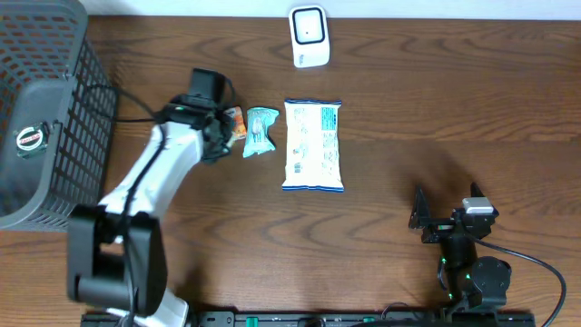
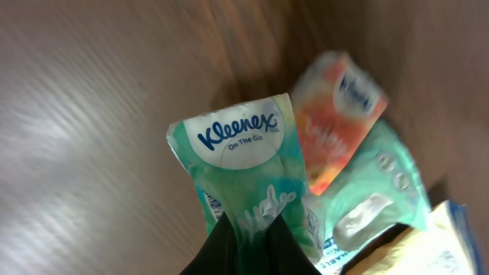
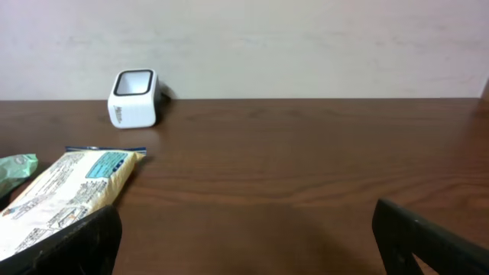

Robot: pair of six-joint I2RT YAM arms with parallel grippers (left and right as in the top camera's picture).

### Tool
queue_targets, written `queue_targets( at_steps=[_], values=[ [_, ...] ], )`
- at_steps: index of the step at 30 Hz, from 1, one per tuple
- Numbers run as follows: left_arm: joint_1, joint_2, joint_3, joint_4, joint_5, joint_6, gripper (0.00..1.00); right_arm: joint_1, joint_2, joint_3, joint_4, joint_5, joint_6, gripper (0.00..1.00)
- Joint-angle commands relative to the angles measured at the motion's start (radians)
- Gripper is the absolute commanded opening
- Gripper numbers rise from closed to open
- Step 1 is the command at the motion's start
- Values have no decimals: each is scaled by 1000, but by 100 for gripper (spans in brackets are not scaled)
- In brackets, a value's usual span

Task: Scan the item barcode

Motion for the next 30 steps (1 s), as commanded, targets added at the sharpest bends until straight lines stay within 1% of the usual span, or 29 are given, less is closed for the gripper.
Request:
queue_targets(
  at_steps=[1,4,6,8,12,18,19,22,24,25,27,30],
  values=[
    [-48,61,-6,26,27,-20,8,-8,-3,-2,-3,4,-1,99],
    [-64,77,-6,37,5,-20,8,-8,-3,-2,-3,4,-1,99],
    [-62,77,-6,35,-71,-19,8,-8,-3,-2,-3,4,-1,99],
    [-62,77,-6,29,-109,-19,7,-8,-3,-2,-3,4,-1,99],
    [-62,77,-6,22,-109,-19,8,-8,-3,-2,-3,4,-1,99],
    [-63,77,-6,-54,-100,-20,8,-8,-3,-2,-3,4,-1,99],
    [-65,77,-7,-57,-92,-20,7,-8,-3,-2,-3,4,-1,99],
    [-69,77,-7,-56,-90,-20,8,-8,-3,-2,-3,4,-1,99],
    [-69,77,-7,-56,-90,-19,16,-8,-3,-2,-3,4,-1,99],
    [-69,77,-7,-54,-89,-20,25,-8,-3,-2,-3,4,-1,99],
    [-69,77,-7,-48,-77,-19,34,-8,-3,-2,-3,4,-1,99],
    [-69,75,-5,-34,-69,-18,36,-8,-3,-2,-3,4,-1,99]
  ],
)
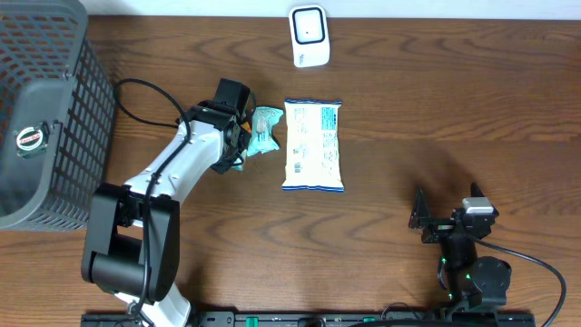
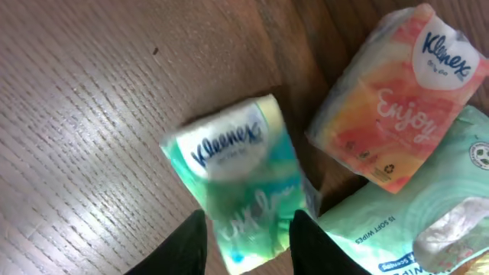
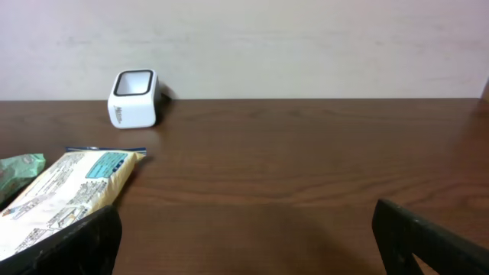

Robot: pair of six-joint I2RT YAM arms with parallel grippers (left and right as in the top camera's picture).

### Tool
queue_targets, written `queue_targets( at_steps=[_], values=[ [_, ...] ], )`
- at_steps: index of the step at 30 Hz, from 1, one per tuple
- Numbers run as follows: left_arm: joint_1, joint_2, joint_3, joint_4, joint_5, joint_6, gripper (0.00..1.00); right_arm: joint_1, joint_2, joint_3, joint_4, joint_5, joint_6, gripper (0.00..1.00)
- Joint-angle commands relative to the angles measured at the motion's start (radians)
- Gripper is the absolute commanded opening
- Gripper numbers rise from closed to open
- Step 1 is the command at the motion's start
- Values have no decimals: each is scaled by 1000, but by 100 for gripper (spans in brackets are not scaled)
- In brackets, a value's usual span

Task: Scan the item barcode

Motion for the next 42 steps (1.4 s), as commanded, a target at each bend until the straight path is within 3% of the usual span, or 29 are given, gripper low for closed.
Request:
queue_targets(
  at_steps=[1,7,14,21,23,25,26,28,30,34,36,42],
  values=[
    [-4,5,2,17,14,15,36,-8,-3,-2,-3,4,-1,99],
    [19,-103,101,27,42,153,37,-8,-3,-2,-3,4,-1,99],
    [141,-397,163,225,-4,435,56,-8,-3,-2,-3,4,-1,99],
    [355,-544,163,476,-121,553,58,-8,-3,-2,-3,4,-1,99],
    [504,-555,163,588,-218,559,59,-8,-3,-2,-3,4,-1,99],
    [578,-543,163,606,-224,601,63,-8,-3,-2,-3,4,-1,99],
    [615,-533,163,608,-222,629,66,-8,-3,-2,-3,4,-1,99],
    [721,-472,171,623,-68,867,91,-8,-3,-2,-3,4,-1,99],
    [773,-412,223,562,48,962,94,-8,-3,-2,-3,4,-1,99],
    [870,-216,512,235,153,1035,92,-8,-3,-2,-3,4,-1,99],
    [900,-130,616,145,219,1089,92,-8,-3,-2,-3,4,-1,99],
    [921,-35,620,125,229,1149,97,-8,-3,-2,-3,4,-1,99]
  ],
)
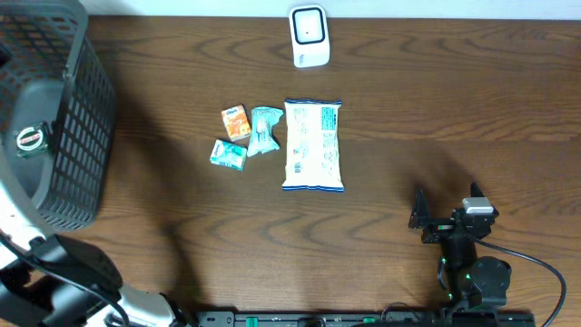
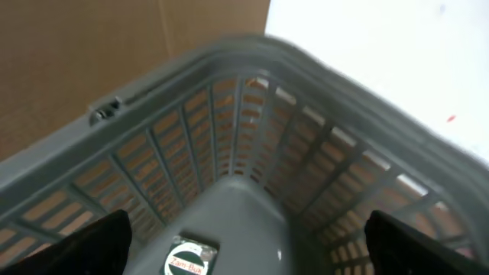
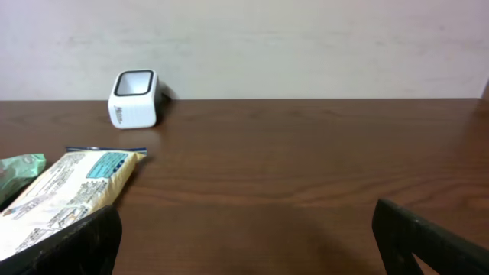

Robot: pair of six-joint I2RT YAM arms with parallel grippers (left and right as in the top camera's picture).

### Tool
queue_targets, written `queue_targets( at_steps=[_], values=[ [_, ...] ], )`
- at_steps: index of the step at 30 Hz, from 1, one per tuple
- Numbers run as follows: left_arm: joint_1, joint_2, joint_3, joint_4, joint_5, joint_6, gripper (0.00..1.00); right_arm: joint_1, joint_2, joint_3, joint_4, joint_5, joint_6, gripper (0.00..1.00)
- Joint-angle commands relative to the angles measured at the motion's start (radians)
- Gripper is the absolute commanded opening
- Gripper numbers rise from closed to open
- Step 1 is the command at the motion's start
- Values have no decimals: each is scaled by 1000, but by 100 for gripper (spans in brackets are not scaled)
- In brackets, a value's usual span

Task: Scan the item barcode
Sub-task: 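Reach the left gripper into the grey basket and grasp the Zam-Buk tin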

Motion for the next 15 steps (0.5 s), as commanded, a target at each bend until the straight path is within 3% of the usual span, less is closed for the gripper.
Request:
queue_targets(
  at_steps=[1,5,9,15],
  values=[
    [14,44,17,-22,30,80,98,-8,-3,-2,-3,3,-1,99],
    [38,51,17,-96,-50,90,98,-8,-3,-2,-3,3,-1,99],
    [40,86,-2,-93,-51,213,98,-8,-3,-2,-3,3,-1,99],
    [42,329,-3,-121,-77,354,98,-8,-3,-2,-3,3,-1,99]
  ],
)
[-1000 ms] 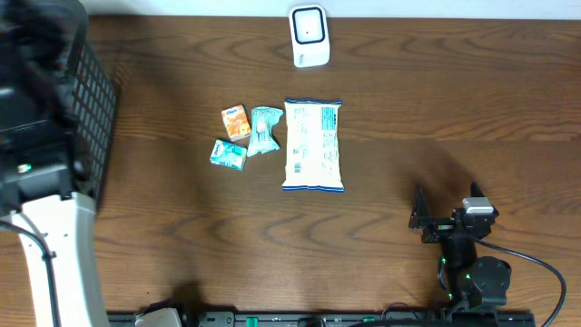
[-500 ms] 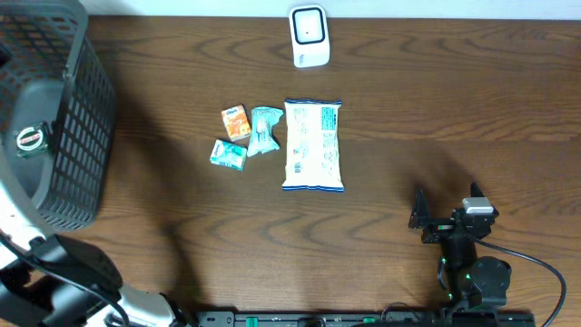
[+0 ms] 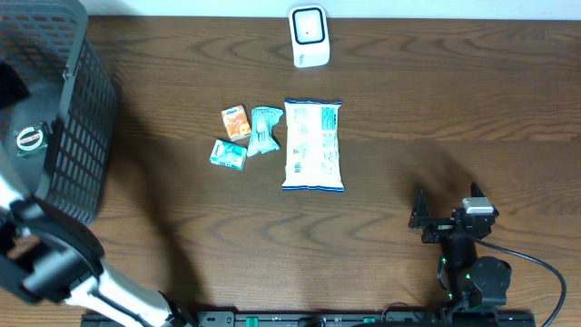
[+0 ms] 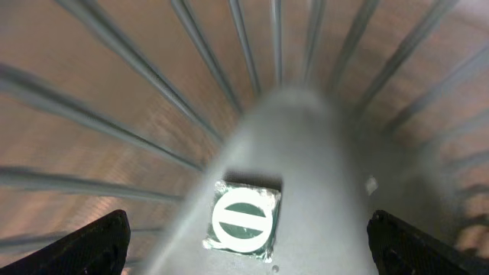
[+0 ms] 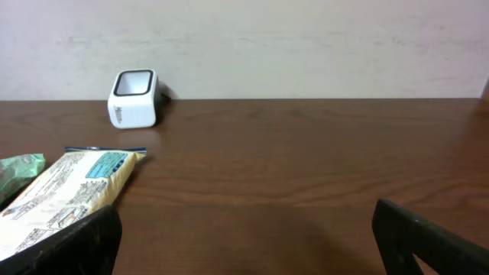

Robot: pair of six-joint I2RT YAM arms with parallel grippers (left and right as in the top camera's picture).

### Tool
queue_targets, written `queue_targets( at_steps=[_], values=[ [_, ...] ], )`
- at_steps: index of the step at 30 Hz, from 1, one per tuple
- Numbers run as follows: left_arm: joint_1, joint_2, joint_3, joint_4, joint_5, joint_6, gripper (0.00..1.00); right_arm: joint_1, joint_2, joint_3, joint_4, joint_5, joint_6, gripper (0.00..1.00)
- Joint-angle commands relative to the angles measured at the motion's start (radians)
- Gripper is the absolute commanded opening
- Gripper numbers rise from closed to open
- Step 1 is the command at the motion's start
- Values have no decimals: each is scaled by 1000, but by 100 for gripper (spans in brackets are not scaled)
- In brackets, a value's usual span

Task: Scan the item barcode
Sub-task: 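Reach the left gripper into the grey basket and grasp the Zam-Buk tin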

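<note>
My left gripper (image 4: 244,263) is open down inside the grey mesh basket (image 3: 64,54), its fingertips (image 4: 76,244) spread wide at the bottom corners of the left wrist view. Just ahead of the gripper, a small packet with a round white label (image 4: 243,221) lies on the basket floor, nothing touching it; the overhead view shows that packet (image 3: 30,139) too. The white scanner (image 3: 309,36) stands at the table's far edge, also seen as the scanner (image 5: 134,98) in the right wrist view. My right gripper (image 5: 244,252) rests open and empty at the near right.
An orange tissue pack (image 3: 235,121), a green Kleenex pack (image 3: 228,154), a teal wipes pack (image 3: 263,130) and a large white-and-blue bag (image 3: 313,145) lie mid-table. The basket's walls stand close around the left gripper. My left arm (image 3: 54,263) runs up the left edge.
My left gripper was above the basket's rim looking down into it; now it is low inside the basket, close over the labelled packet. It is still open. The right arm has not moved.
My left gripper was shut on the green Kleenex pack beside the orange pack. Then it stood open over that pack on the table. Then the pack lay alone mid-table and the gripper was over the basket, and now it is inside it.
</note>
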Motion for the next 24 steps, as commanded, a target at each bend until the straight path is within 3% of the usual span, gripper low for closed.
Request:
queue_targets(
  at_steps=[1,5,9,24],
  values=[
    [1,109,-4,-37,-62,89,98,-8,-3,-2,-3,4,-1,99],
    [2,173,-4,-52,-193,151,98,-8,-3,-2,-3,4,-1,99],
    [3,186,-12,-43,-85,214,98,-8,-3,-2,-3,4,-1,99],
    [41,187,-92,32,-28,213,98,-8,-3,-2,-3,4,-1,99]
  ],
)
